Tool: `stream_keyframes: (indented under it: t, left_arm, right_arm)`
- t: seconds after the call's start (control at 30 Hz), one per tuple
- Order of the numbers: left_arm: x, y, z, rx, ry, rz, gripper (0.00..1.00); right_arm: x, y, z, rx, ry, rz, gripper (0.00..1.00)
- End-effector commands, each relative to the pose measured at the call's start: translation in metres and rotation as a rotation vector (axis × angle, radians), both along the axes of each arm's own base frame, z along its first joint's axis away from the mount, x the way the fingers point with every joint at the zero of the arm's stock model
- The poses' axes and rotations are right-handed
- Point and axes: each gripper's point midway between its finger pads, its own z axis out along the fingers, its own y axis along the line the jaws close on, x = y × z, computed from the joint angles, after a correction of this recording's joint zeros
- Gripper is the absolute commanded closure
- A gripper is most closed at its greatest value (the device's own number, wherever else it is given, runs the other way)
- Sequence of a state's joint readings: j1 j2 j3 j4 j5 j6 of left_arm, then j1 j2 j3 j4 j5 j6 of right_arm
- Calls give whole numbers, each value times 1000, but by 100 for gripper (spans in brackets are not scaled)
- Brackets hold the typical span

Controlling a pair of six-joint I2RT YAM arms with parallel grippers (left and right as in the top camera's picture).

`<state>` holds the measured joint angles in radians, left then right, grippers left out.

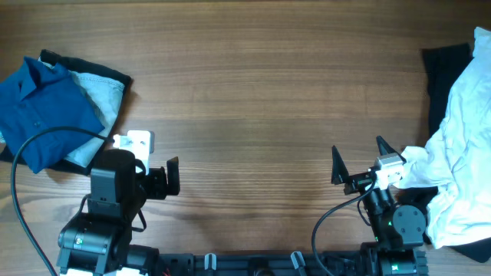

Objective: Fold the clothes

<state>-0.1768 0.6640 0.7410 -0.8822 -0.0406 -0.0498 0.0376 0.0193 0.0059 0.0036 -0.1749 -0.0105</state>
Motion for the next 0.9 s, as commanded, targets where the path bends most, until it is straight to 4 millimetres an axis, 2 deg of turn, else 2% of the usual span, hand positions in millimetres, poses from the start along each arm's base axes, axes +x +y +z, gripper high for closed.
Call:
stream_keyframes:
  t: [0.0,0.27,0.4,0.53,0.67,0.87]
  left_arm:
    - [1,2,0,5,-3,11,0]
    - [1,5,2,4,-9,25,0]
    - [-6,18,9,-15,-47,82,0]
    - [-8,19,8,-84,-167,93,0]
    - [10,11,-2,-135,-387,44,0]
    - [22,6,-7,-154,-642,4,0]
  right_arm:
    - [0,-3,5,-14,-25,-19,0]
    - [0,-3,5,-15,-25,-19,0]
    - [0,-3,5,-14,-25,-19,0]
    - [0,-3,5,-14,-25,-19,0]
    - [0,-3,5,-14,-25,-19,0]
    - [0,-3,5,-14,-25,-19,0]
